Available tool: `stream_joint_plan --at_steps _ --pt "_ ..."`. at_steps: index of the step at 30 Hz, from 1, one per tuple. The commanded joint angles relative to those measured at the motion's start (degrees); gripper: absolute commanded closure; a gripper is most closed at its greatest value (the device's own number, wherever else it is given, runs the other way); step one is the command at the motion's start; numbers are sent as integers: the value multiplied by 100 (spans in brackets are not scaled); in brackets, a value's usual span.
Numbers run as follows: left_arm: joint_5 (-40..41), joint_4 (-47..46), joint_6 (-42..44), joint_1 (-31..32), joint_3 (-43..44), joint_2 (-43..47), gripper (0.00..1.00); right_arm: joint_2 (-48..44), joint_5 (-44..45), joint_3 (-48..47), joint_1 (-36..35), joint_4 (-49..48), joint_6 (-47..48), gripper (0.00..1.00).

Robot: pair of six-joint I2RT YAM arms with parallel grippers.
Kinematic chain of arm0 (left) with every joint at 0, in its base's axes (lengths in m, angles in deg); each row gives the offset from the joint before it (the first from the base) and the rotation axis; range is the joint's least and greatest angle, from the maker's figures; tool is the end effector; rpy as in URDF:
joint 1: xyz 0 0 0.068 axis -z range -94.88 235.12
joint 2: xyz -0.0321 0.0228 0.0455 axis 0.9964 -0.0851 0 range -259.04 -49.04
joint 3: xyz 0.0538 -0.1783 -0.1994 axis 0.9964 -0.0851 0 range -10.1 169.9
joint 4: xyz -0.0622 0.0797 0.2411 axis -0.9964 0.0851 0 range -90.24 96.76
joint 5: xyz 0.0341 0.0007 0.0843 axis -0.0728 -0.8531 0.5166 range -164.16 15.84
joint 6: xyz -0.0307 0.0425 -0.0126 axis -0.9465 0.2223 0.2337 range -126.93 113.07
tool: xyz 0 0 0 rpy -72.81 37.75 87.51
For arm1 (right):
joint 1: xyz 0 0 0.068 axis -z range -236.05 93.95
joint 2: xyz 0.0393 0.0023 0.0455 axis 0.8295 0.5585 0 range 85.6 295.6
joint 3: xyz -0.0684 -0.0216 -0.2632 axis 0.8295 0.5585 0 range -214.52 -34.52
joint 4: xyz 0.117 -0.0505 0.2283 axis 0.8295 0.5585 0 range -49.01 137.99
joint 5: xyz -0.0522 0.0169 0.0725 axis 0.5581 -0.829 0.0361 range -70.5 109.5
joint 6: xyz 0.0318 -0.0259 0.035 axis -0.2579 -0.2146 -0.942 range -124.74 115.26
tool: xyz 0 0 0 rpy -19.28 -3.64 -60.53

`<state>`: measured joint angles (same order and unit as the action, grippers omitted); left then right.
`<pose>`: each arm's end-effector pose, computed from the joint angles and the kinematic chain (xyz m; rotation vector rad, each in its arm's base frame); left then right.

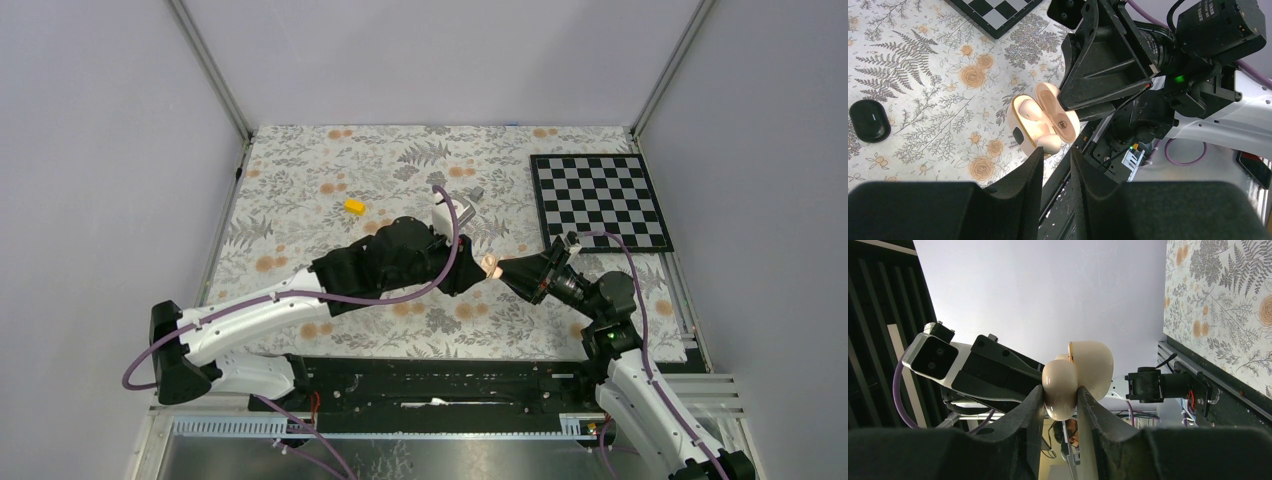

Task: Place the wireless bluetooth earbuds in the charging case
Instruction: Adjust the earbud with the charging case.

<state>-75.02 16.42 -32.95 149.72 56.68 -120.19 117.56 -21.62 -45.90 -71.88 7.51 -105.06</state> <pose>0.1221 -0.2584 0.3652 0.7011 1.9703 -1.0321 0.1329 0.0621 0.2459 0.5278 1.7223 2.0592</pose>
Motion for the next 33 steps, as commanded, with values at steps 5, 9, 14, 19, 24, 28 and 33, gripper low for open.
stream_joint_plan --at_steps 5,9,14,19,24,28,33 --pt "63 -192 132 44 299 -92 75 -119 -18 -21 -36 -186 22 100" --pt "62 -190 179 44 309 -99 79 -137 -18 -9 -39 -181 20 100" --pt "257 -51 298 44 413 -178 83 -171 -35 13 -36 -136 38 100" --pt "382 38 352 48 476 -240 77 -213 -62 -2 -34 -98 55 100" --pt "472 30 377 44 516 -269 75 -258 -71 -31 -35 -46 70 100" --pt "579 38 413 44 522 -252 74 -261 -71 -27 -34 -28 73 100" --pt "721 34 418 45 485 -209 62 -235 -76 -54 -34 -29 91 100"
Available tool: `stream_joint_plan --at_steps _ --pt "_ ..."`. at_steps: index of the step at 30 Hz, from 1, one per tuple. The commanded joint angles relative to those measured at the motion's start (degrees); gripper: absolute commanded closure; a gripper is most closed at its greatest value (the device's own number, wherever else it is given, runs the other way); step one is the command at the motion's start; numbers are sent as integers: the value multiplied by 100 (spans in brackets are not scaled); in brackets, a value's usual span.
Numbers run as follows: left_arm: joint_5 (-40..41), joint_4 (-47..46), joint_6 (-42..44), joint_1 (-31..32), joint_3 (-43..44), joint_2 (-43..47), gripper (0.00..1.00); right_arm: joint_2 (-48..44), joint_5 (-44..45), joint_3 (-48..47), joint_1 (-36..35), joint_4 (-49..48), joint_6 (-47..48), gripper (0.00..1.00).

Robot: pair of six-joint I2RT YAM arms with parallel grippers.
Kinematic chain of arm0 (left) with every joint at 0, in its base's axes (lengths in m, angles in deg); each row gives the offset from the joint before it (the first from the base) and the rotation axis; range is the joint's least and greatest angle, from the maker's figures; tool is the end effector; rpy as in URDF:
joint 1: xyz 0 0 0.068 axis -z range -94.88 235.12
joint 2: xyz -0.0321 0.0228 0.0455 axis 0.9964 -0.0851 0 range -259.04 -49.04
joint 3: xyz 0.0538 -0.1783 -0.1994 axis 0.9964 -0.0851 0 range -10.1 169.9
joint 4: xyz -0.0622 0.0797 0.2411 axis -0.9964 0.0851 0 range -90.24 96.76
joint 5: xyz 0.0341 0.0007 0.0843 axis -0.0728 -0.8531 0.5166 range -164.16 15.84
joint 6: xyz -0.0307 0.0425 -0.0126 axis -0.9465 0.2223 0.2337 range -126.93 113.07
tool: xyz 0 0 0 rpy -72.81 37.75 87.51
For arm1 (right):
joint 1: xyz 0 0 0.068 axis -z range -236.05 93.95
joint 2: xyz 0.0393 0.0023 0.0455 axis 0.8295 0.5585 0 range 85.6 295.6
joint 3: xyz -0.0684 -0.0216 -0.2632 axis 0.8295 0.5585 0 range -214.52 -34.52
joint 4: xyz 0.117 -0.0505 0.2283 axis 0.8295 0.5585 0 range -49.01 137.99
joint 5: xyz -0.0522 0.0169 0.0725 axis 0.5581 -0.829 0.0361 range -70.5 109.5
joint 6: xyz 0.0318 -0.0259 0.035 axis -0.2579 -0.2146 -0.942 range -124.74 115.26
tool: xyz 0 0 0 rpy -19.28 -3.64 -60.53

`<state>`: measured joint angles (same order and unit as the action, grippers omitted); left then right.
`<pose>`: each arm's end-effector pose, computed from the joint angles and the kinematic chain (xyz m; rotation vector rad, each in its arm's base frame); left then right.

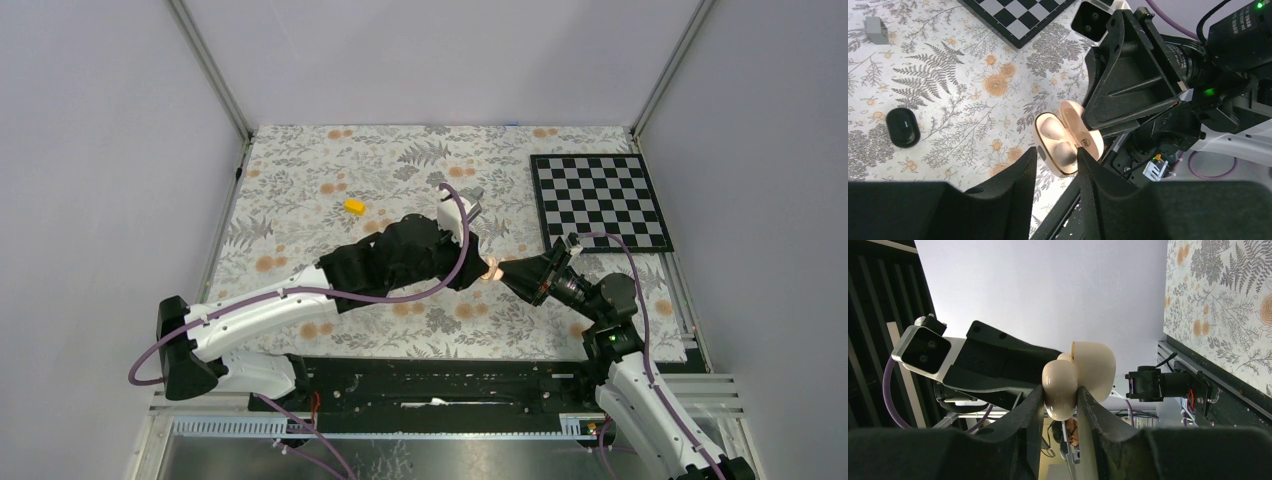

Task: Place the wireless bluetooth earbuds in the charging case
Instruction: Adjust the earbud with the charging case.

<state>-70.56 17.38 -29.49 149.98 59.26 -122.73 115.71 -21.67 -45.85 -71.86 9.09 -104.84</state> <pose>0.1278 -0.2672 0.3673 0.7074 1.9504 -0.9204 0.1294 0.0611 0.2468 0.5198 1.7194 2.0574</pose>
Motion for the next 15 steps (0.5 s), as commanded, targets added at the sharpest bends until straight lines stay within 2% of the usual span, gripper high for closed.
stream_joint_plan --at_steps 1,3,10,15 --pt "281 -63 69 18 220 40 58 -36 -75 -68 -38 -185 71 100" --pt "297 -67 48 20 220 43 52 -24 -84 -73 -36 -184 73 100" --pt "363 -191 -5 18 143 184 57 -3 -102 -75 -36 -192 95 100" --pt "533 -325 -89 9 -4 566 51 52 -255 -143 -36 -146 279 100"
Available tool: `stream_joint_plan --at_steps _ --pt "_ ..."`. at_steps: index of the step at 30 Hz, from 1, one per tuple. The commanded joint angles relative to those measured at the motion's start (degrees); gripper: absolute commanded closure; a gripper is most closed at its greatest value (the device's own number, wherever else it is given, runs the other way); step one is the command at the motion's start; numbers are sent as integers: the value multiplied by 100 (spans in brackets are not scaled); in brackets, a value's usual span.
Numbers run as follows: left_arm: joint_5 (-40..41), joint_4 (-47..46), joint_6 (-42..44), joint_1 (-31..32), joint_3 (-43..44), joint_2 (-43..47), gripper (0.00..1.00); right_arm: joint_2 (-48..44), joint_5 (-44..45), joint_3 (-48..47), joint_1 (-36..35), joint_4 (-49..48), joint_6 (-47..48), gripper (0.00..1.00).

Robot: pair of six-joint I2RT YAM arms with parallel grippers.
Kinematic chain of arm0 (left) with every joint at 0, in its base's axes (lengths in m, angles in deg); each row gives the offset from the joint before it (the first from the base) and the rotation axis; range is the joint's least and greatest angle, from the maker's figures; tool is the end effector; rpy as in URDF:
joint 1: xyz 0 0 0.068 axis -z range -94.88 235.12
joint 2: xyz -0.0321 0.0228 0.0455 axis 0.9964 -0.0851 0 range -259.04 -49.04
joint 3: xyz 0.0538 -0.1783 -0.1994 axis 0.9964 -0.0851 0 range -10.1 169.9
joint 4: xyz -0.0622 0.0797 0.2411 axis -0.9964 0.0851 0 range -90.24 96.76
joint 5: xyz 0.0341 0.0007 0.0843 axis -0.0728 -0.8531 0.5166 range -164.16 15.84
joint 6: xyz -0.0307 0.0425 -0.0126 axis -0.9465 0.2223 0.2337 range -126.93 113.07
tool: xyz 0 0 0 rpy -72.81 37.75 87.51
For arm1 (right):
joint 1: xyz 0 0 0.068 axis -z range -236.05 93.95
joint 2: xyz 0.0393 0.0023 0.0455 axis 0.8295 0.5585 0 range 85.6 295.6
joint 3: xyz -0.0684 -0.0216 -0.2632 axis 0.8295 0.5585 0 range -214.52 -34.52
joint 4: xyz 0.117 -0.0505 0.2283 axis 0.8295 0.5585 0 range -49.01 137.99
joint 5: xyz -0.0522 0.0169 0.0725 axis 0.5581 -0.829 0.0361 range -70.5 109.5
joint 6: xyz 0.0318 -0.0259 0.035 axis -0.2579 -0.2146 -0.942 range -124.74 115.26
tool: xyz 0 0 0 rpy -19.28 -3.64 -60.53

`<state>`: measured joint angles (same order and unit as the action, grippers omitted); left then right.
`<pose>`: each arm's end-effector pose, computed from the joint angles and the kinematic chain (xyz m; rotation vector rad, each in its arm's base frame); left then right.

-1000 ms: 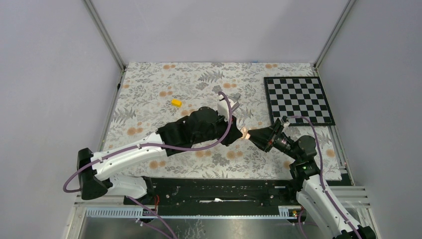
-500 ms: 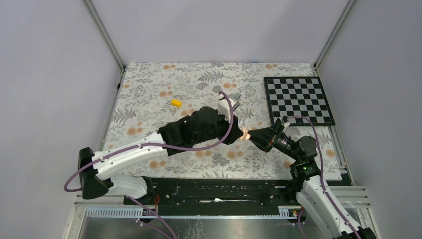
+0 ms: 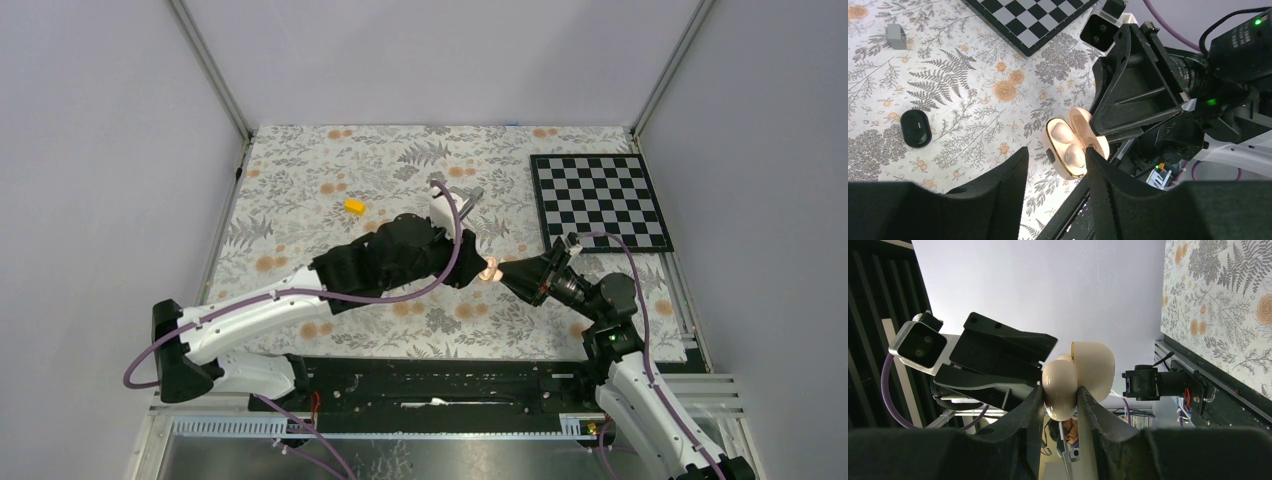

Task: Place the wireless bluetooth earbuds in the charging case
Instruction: Adjust the earbud with the charging case, then close the charging case.

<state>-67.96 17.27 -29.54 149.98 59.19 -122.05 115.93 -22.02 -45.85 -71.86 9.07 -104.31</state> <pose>0.1280 -0.2638 0.3704 0.6675 1.9381 -0.8887 0.1297 0.0614 0.2463 0.5089 1.7260 2.0532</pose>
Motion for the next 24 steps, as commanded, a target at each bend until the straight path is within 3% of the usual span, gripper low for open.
stream_joint_plan --at_steps 1,5,9,14,19,24 --pt "395 -315 -104 9 -30 604 47 46 -271 -166 -36 -97 305 100" --pt "850 64 -119 -172 -68 952 32 87 -462 -276 -39 278 823 100" --pt "1127 675 -283 -788 -271 1276 29 651 -560 -270 -36 143 1364 100" --pt "930 1090 -632 -1482 -556 1687 27 2568 -524 -500 -49 -416 2219 100" --pt "928 1177 -934 -1538 -837 1912 22 4842 -450 -1266 -360 -1339 2585 100" --pt "1053 1370 -1069 -1555 -888 2121 21 6304 -490 -1547 -554 -2412 2288 100"
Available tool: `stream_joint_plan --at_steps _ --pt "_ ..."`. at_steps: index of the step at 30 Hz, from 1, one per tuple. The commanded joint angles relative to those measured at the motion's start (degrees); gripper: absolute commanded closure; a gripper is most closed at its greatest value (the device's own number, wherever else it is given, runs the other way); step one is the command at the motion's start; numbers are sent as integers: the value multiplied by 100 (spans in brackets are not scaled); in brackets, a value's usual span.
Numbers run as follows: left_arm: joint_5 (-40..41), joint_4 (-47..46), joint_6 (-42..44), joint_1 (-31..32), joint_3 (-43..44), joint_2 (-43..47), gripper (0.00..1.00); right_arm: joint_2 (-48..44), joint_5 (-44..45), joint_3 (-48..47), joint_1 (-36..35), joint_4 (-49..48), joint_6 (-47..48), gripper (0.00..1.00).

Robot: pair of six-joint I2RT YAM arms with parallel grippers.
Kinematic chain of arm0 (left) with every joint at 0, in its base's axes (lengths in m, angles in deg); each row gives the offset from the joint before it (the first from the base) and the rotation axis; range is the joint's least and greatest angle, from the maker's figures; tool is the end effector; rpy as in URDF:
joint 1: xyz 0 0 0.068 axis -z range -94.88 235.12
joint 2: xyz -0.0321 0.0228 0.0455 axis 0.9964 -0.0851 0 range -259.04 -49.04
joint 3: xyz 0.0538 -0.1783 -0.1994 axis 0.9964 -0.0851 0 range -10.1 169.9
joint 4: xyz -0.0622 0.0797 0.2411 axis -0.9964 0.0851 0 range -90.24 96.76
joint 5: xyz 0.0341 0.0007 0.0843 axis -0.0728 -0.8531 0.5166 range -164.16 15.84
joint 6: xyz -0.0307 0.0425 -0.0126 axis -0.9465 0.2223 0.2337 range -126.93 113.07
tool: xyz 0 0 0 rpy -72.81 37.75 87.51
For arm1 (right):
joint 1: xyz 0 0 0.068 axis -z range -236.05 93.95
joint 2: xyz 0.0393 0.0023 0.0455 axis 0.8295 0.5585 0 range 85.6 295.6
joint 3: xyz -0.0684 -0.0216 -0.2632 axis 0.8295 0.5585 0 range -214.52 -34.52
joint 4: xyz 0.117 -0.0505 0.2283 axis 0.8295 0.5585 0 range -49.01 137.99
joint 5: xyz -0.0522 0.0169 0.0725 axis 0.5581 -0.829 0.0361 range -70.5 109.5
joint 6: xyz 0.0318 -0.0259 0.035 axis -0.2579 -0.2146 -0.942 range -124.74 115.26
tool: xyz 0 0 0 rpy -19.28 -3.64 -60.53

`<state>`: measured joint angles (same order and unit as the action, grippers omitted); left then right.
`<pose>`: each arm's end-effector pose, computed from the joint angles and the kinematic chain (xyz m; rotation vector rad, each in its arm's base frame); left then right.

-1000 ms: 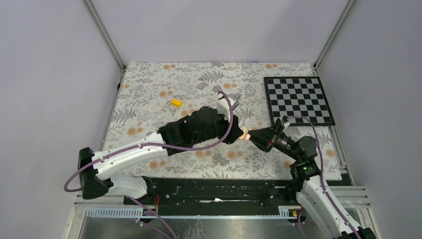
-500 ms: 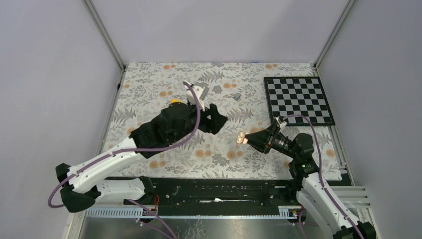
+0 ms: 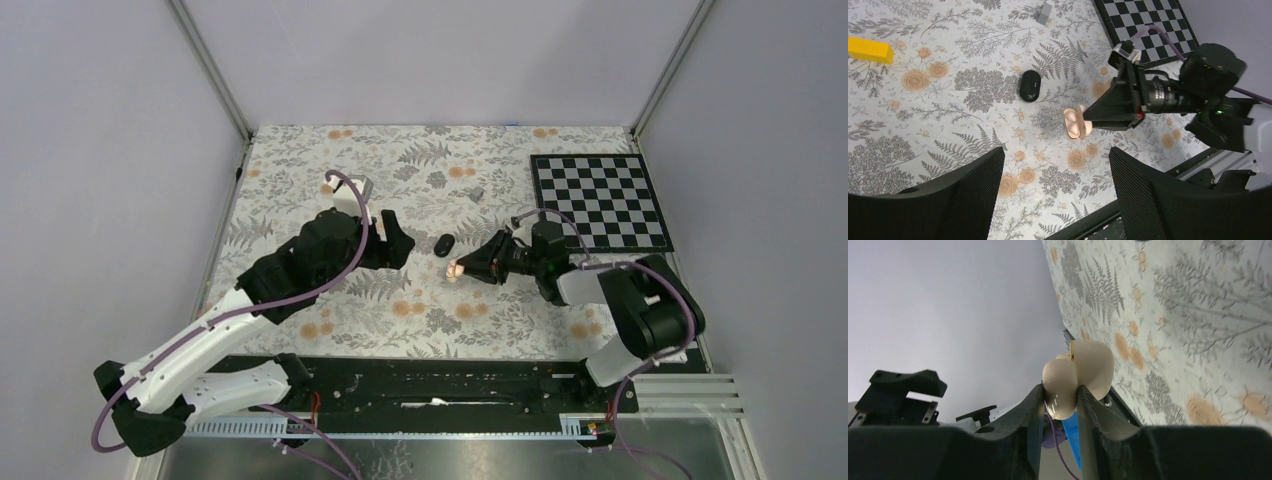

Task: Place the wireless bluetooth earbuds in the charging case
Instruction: Close the charging case, then place the charging case at the center of the board.

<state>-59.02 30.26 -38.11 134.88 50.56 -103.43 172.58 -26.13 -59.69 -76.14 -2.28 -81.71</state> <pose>0.1375 -0.1482 0.3701 0.1556 2.0314 -0.6464 0.2434 0.1162 0.1581 0.4592 2.2371 1.7871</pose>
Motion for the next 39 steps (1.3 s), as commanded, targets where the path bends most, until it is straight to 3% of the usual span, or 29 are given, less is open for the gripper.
stream_joint_plan --at_steps 1,7,13,22,27,31,33,34,39 --pt "184 84 -213 -45 -44 315 21 791 -53 -111 -128 -1408 -1 100" --pt "274 158 -163 -64 -59 335 20 1230 194 166 -126 -969 528 100" --pt "197 83 -160 -64 -55 212 20 1021 499 338 -133 -170 1146 100" --pt "129 19 -134 -63 -78 156 20 846 635 744 -128 -44 1375 100" --pt "11 -41 -134 -65 -77 87 21 365 851 704 -128 464 1508 60" --pt "-17 -68 -134 -65 -86 25 20 -748 1489 347 -126 2299 2299 31" --pt "-42 -79 -134 -64 -86 -20 20 -1313 1894 144 -126 3193 2626 8" --pt "-63 -106 -134 -65 -89 -45 20 -1568 2083 44 -126 3596 2792 1" --pt "-170 -184 -160 -64 -62 -128 6 -2819 3571 -886 -130 6126 3574 0"
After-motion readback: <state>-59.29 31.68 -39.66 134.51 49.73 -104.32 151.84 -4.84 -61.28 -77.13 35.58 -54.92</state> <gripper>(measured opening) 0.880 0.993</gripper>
